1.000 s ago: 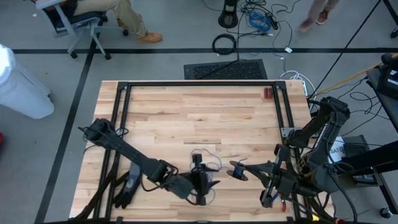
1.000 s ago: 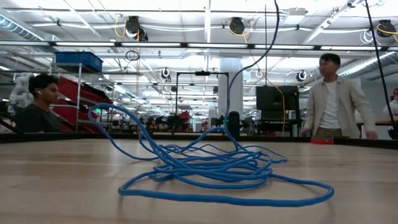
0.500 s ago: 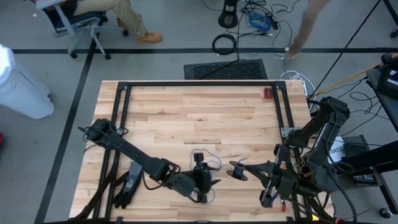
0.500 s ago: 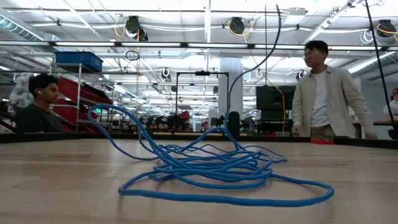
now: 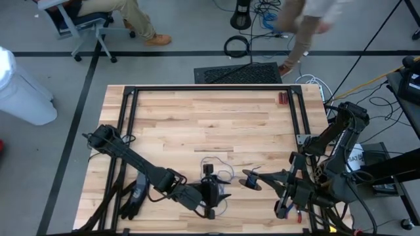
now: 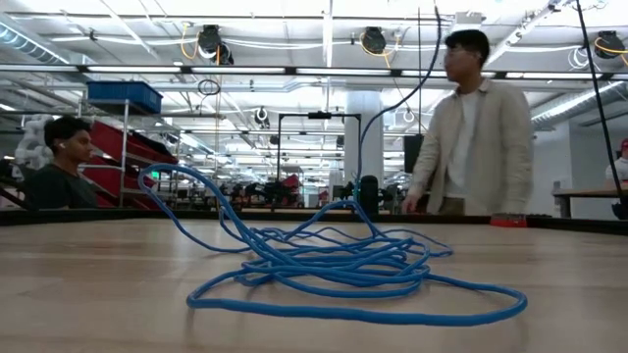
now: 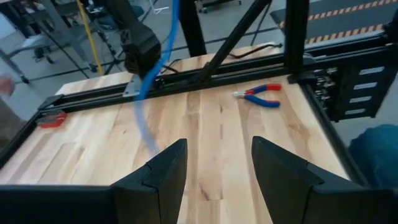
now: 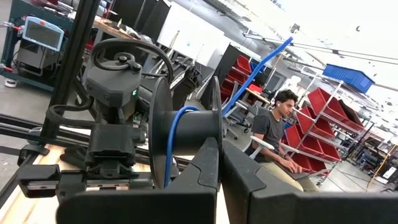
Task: Coil cords
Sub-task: Coil the blue wire onto the spool
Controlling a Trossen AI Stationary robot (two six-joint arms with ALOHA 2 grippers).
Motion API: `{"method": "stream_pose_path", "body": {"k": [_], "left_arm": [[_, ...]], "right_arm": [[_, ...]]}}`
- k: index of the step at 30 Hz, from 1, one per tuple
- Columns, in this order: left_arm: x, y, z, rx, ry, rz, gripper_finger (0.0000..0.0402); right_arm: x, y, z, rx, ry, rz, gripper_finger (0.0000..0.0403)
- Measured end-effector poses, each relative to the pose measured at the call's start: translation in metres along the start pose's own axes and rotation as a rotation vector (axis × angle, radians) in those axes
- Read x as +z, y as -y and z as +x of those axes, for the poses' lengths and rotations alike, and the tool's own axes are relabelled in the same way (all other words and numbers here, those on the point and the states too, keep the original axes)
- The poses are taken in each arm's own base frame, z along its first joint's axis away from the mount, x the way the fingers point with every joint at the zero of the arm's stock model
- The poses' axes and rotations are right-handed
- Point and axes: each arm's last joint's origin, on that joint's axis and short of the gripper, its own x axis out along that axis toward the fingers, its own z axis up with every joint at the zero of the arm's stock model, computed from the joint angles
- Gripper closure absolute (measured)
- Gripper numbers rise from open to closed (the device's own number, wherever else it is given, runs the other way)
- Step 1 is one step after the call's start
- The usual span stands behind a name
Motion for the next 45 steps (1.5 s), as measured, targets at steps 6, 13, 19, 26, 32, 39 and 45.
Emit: {"method": "stream_pose_path", "body": {"k": [6, 13, 19, 26, 32, 39, 45], "left_arm": [[0.005, 0.002, -0.003, 0.002, -0.004, -0.017, 0.0214], [0.006, -0.005, -0.001, 0.081, -0.019, -0.064, 0.0214], [0.000, -0.015, 0.004, 0.108, -0.067, -0.109, 0.0214], [0.000, -0.016, 0.005, 0.096, -0.067, -0.119, 0.0214], [-0.007, -0.017, 0.015, 0.104, -0.085, -0.115, 0.0214], [-0.011, -0.019, 0.023, 0.108, -0.095, -0.114, 0.0214], [-0.011, -0.017, 0.020, 0.091, -0.099, -0.103, 0.0214]], "right_arm": [[0.000, 0.000, 0.000, 0.000, 0.000, 0.000, 0.0403], [0.000, 0.000, 0.000, 0.000, 0.000, 0.000, 0.0403], [0.000, 0.000, 0.000, 0.000, 0.000, 0.000, 0.0403], [0.000, 0.000, 0.000, 0.000, 0.000, 0.000, 0.0403], [0.000, 0.000, 0.000, 0.000, 0.000, 0.001, 0.0403], [0.000, 0.000, 0.000, 0.001, 0.000, 0.001, 0.0403], [0.000, 0.000, 0.000, 0.001, 0.000, 0.000, 0.0403]]}}
